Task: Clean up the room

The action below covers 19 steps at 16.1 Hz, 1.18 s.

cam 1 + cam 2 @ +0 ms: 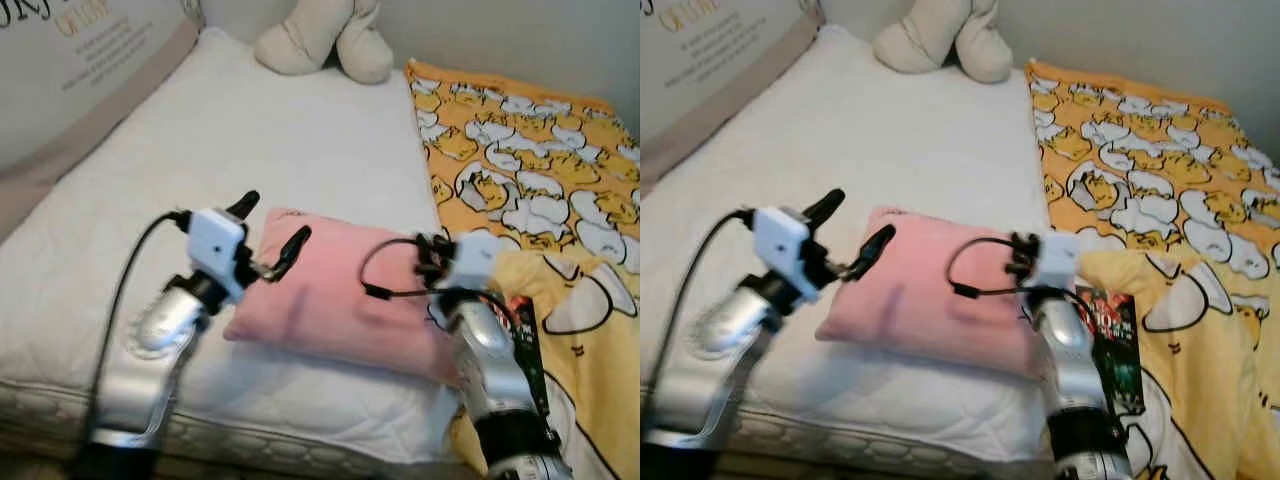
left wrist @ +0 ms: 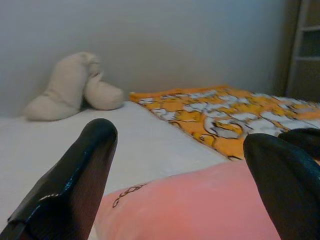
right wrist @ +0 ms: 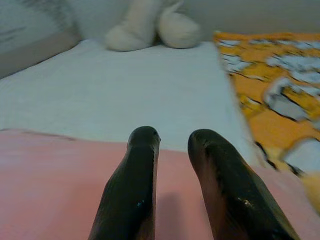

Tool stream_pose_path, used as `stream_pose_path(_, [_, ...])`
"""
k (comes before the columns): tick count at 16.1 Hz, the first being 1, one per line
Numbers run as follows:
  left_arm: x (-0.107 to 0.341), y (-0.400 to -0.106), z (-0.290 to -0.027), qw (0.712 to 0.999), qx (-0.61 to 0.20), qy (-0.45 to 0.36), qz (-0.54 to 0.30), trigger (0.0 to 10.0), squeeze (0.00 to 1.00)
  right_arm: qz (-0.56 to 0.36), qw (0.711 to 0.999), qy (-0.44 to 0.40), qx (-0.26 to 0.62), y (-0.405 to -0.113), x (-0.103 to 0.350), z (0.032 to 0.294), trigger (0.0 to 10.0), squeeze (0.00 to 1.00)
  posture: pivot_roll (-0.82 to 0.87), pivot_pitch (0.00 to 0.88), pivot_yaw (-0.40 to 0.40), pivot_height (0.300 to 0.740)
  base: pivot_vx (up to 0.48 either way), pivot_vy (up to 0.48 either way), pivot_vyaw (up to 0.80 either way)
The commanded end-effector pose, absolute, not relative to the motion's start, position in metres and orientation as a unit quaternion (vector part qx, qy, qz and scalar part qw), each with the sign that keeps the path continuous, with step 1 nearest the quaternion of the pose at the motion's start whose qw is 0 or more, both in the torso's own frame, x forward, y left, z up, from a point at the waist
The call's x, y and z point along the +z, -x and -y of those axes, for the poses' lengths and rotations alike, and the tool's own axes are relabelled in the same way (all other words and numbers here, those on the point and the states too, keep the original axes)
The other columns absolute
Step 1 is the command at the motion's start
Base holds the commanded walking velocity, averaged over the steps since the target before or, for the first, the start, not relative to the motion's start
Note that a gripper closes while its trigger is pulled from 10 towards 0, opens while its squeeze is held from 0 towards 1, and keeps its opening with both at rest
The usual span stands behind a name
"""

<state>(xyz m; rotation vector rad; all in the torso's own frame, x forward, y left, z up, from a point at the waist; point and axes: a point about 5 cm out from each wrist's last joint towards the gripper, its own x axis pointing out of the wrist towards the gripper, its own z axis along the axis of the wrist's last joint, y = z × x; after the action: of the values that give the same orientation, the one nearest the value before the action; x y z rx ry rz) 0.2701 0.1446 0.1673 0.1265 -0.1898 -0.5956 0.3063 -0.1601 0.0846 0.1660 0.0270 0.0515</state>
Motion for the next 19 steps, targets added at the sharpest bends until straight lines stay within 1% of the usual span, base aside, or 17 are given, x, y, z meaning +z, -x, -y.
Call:
stream_pose_path(1, [0.177, -0.269, -0.144, 0.939, -0.325, -0.063, 0.094, 10.0, 0.0, 0.012, 0.993, -0.114, 0.007, -0.298, 0.097, 0.169, 10.0, 1.0, 0.11, 0.0, -0.086, 0.74, 0.0, 0.0, 0.0])
stream_pose_path(3, [0.18, -0.275, -0.139, 0.939, -0.324, -0.057, 0.1, 10.0, 0.0, -0.015, 0.993, -0.115, 0.03, -0.284, 0.093, 0.165, 10.0, 1.0, 0.09, 0.0, -0.084, 0.74, 0.0, 0.0, 0.0])
stream_pose_path(4, [0.179, -0.275, -0.138, 0.94, -0.321, -0.055, 0.1, 10.0, 0.0, -0.016, 0.993, -0.115, 0.031, -0.282, 0.091, 0.164, 10.0, 1.0, 0.09, 0.0, -0.084, 0.74, 0.0, 0.0, 0.0])
stream_pose_path(5, [0.174, -0.28, -0.138, 0.953, -0.283, -0.035, 0.101, 10.0, 0.0, -0.032, 0.991, -0.128, 0.026, -0.28, 0.084, 0.164, 10.0, 1.0, 0.08, 0.0, -0.082, 0.74, 0.0, 0.0, 0.0])
stream_pose_path(6, [0.17, -0.281, -0.136, 0.962, -0.256, -0.016, 0.097, 10.0, 0.0, -0.037, 0.989, -0.138, 0.031, -0.281, 0.085, 0.16, 10.0, 1.0, 0.08, 0.0, -0.08, 0.74, 0.0, 0.0, 0.0])
stream_pose_path(8, [0.161, -0.278, -0.127, 0.963, -0.258, 0.001, 0.082, 10.0, 0.0, -0.043, 0.985, -0.162, 0.044, -0.286, 0.099, 0.15, 10.0, 1.0, 0.06, 0.0, -0.073, 0.74, 0.0, 0.0, 0.0])
stream_pose_path(10, [0.157, -0.277, -0.126, 0.963, -0.261, 0.001, 0.073, 10.0, 0.0, -0.048, 0.984, -0.165, 0.046, -0.288, 0.103, 0.149, 10.0, 1.0, 0.06, 0.0, -0.069, 0.74, 0.0, 0.0, 0.0])
stream_pose_path(11, [0.15, -0.279, -0.132, 0.966, -0.251, -0.003, 0.062, 10.0, 0.0, -0.065, 0.984, -0.157, 0.046, -0.291, 0.098, 0.15, 10.0, 1.0, 0.06, 0.0, -0.065, 0.74, 0.0, 0.0, 0.0])
stream_pose_path(13, [0.138, -0.276, -0.147, 0.972, -0.232, 0.0, 0.047, 10.0, 0.0, -0.066, 0.989, -0.12, 0.054, -0.292, 0.096, 0.152, 10.0, 1.0, 0.06, 0.0, -0.06, 0.74, 0.0, 0.0, 0.0])
stream_pose_path(14, [0.125, -0.267, -0.159, 0.972, -0.233, 0.003, 0.031, 10.0, 0.0, -0.065, 0.99, -0.109, 0.06, -0.292, 0.096, 0.153, 10.0, 1.0, 0.06, 0.0, -0.058, 0.74, 0.0, 0.0, 0.0])
stream_pose_path(15, [0.117, -0.258, -0.164, 0.968, -0.249, -0.007, 0.019, 10.0, 0.0, -0.069, 0.99, -0.109, 0.059, -0.292, 0.095, 0.155, 10.0, 1.0, 0.06, 0.0, -0.058, 0.74, 0.0, 0.0, 0.0])
stream_pose_path(16, [0.115, -0.251, -0.163, 0.961, -0.274, -0.028, 0.012, 10.0, 0.0, -0.073, 0.989, -0.115, 0.056, -0.294, 0.092, 0.156, 10.0, 1.0, 0.07, 0.0, -0.053, 0.74, 0.0, 0.0, 0.0])
stream_pose_path(17, [0.118, -0.251, -0.162, 0.958, -0.282, -0.048, 0.019, 10.0, 0.0, -0.078, 0.987, -0.13, 0.056, -0.296, 0.091, 0.156, 10.0, 1.0, 0.07, 0.0, -0.053, 0.74, 0.0, 0.0, 0.0])
stream_pose_path(18, [0.122, -0.253, -0.161, 0.958, -0.281, -0.054, 0.029, 10.0, 0.0, -0.086, 0.983, -0.152, 0.056, -0.298, 0.089, 0.153, 10.0, 1.0, 0.08, 0.0, -0.052, 0.74, 0.0, 0.0, 0.0])
stream_pose_path(19, [0.125, -0.255, -0.16, 0.957, -0.284, -0.043, 0.034, 10.0, 0.0, -0.122, 0.972, -0.188, 0.068, -0.298, 0.085, 0.146, 10.0, 1.0, 0.08, 0.0, -0.053, 0.74, 0.0, 0.0, 0.0])
